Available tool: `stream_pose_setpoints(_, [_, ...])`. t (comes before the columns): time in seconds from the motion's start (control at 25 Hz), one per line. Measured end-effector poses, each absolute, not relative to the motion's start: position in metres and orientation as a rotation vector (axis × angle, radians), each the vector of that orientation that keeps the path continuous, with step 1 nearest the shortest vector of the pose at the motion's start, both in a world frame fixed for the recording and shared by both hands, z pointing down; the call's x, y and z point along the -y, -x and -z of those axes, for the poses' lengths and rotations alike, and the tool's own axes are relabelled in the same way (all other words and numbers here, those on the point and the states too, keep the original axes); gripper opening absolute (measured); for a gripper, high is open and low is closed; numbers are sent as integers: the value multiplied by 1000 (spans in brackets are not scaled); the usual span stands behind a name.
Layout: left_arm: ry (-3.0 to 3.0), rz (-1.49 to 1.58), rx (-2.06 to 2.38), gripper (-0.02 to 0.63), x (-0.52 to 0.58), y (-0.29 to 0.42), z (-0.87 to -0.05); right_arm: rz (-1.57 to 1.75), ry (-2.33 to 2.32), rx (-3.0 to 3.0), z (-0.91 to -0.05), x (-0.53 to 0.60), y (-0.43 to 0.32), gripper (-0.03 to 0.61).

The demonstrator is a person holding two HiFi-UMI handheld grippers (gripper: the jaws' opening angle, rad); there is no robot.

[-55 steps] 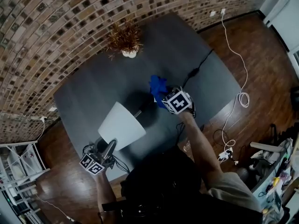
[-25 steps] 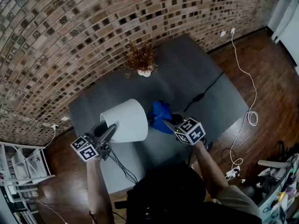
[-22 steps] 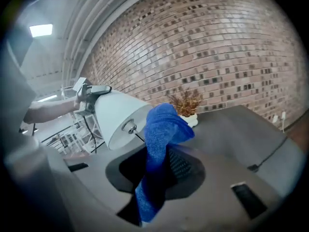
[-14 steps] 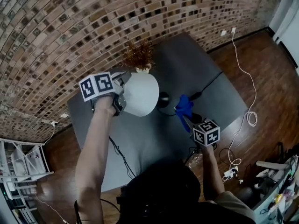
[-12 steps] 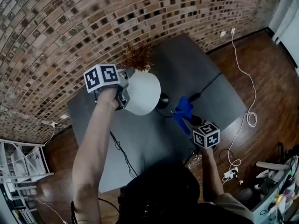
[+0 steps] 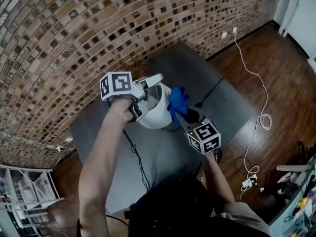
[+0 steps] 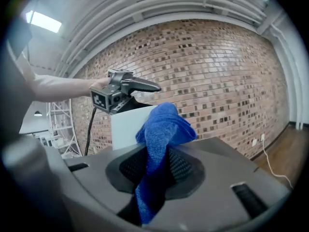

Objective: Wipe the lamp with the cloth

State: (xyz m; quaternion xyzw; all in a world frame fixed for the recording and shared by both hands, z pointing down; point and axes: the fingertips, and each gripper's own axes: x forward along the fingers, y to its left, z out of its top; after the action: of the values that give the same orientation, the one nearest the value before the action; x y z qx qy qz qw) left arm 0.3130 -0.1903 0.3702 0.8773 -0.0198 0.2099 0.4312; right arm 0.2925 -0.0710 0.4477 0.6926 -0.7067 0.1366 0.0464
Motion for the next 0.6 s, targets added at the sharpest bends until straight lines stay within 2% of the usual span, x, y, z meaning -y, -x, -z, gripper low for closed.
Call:
stream_pose_setpoints(0.16, [-2214, -567, -39, 282, 183, -307, -364, -444, -2153, 2153, -459, 77, -308, 87])
stream_pose_setpoints(0.24, [-2191, -522, -130, 224, 172, -308, -348, -426, -2154, 2141, -460, 82, -313, 87])
stream_pose_setpoints(0.4, [-2324, -459, -284, 226, 158, -309, -307, -425, -2123, 2134, -465, 93, -317, 87])
stream_pose_setpoints(0.6, [-2660, -308, -236, 222, 184, -257, -273, -458, -2144, 2124, -471, 87, -328, 87])
